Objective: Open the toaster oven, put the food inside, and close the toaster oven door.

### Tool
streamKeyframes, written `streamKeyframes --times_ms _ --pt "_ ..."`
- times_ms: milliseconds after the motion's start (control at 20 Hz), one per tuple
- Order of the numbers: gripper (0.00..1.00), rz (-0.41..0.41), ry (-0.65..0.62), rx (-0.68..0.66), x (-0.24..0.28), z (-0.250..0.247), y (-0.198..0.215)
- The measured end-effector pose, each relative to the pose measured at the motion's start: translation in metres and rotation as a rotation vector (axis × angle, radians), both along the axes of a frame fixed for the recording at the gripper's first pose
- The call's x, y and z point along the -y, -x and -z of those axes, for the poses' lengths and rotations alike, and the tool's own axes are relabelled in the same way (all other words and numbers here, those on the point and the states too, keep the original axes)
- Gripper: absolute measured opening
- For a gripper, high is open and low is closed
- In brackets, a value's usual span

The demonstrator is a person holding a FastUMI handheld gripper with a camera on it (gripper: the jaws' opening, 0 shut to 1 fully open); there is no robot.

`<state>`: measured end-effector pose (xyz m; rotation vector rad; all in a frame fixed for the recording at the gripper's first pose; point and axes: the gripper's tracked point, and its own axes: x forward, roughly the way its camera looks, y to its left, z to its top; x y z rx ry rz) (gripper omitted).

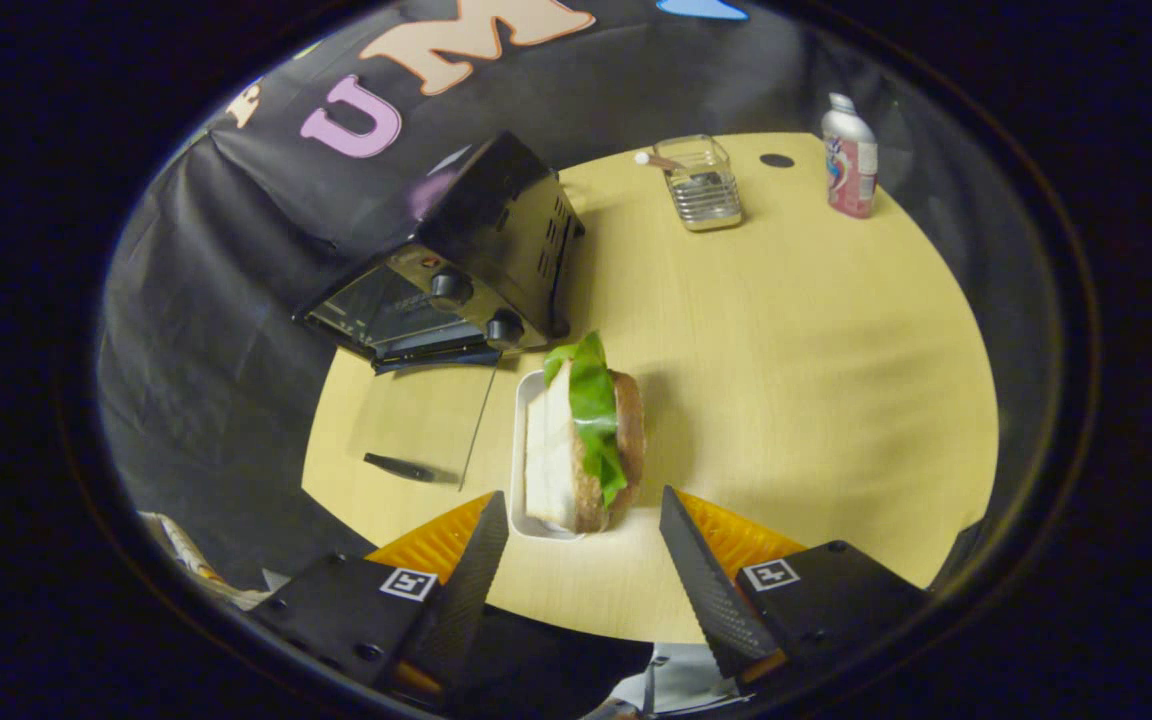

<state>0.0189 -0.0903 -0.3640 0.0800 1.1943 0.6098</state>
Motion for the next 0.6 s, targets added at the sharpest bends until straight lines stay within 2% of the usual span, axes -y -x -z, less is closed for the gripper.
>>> streamKeyframes --times_ms 400,600 --pt "0.57 -0.044 -0.084 -0.11 -0.026 0.038 -0.001" --pt "0.38 0.029 -0.154 -0.124 -0.033 0.029 0.0"
